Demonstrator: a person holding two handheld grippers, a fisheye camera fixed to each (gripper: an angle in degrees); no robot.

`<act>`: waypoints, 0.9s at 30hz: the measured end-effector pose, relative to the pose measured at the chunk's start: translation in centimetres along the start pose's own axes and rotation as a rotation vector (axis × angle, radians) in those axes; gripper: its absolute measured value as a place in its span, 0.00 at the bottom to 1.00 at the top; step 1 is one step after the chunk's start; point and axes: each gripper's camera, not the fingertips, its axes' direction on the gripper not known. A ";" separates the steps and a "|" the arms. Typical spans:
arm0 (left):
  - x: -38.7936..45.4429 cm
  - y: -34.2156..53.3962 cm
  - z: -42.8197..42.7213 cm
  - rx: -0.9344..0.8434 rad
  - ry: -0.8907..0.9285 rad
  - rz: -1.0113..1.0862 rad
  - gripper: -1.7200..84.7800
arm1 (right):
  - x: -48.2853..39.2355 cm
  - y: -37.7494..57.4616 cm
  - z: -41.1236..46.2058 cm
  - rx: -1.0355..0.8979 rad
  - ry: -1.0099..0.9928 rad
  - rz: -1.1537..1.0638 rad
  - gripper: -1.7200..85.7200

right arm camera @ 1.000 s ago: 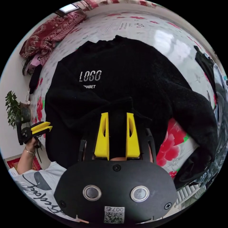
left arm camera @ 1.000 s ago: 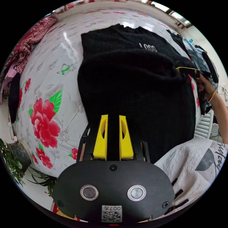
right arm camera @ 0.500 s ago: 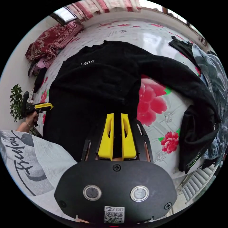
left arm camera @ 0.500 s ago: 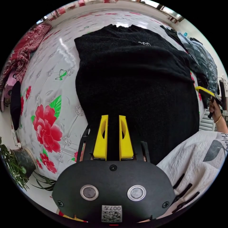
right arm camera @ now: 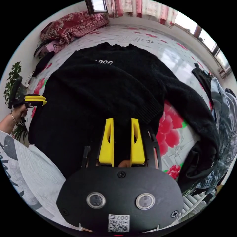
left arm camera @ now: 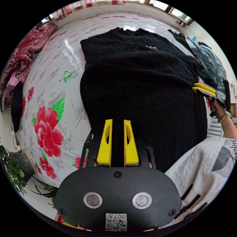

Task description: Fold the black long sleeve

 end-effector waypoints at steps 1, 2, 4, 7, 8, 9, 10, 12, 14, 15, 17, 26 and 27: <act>0.0 -0.1 -0.1 -0.001 -0.002 0.002 0.11 | 0.4 0.1 -0.3 -0.012 -0.015 0.014 0.11; 0.0 -0.2 -0.2 -0.002 -0.006 0.004 0.11 | 1.5 0.3 -1.1 -0.028 -0.035 0.049 0.11; -0.2 -0.5 -0.3 -0.007 -0.007 0.002 0.11 | 4.6 1.2 -3.5 0.075 -0.041 0.161 0.11; -0.4 -1.0 -0.5 -0.020 -0.002 -0.003 0.11 | 13.7 4.7 -7.7 0.291 -0.109 0.509 0.11; -0.3 -1.3 -0.6 -0.027 -0.007 -0.003 0.11 | 17.9 6.8 -8.3 0.343 -0.161 0.684 0.11; -0.2 -1.5 -0.7 -0.034 -0.015 -0.003 0.11 | 21.6 9.1 -8.2 0.386 -0.215 0.845 0.11; -0.2 -1.7 -0.7 -0.037 -0.018 -0.001 0.11 | 23.1 10.2 -8.1 0.410 -0.238 0.910 0.11; 0.1 -2.1 -0.8 -0.048 -0.026 0.002 0.10 | 27.4 13.7 -6.8 0.474 -0.324 1.099 0.10; 0.1 -2.5 -0.8 -0.059 -0.028 -0.005 0.10 | 28.8 14.7 -6.3 0.515 -0.344 1.152 0.09; 0.0 -2.7 -0.9 -0.067 -0.028 -0.012 0.10 | 29.3 14.9 -5.9 0.527 -0.362 1.171 0.08; 0.0 -3.1 -0.9 -0.077 -0.029 -0.023 0.09 | 29.7 14.6 -5.4 0.530 -0.398 1.179 0.06; 0.3 -4.0 -0.8 -0.090 -0.041 -0.062 0.09 | 22.3 4.3 -14.2 0.718 -0.312 0.846 0.02; 0.3 -4.1 -0.7 -0.088 -0.043 -0.064 0.09 | 18.5 0.6 -17.3 0.727 -0.239 0.631 0.02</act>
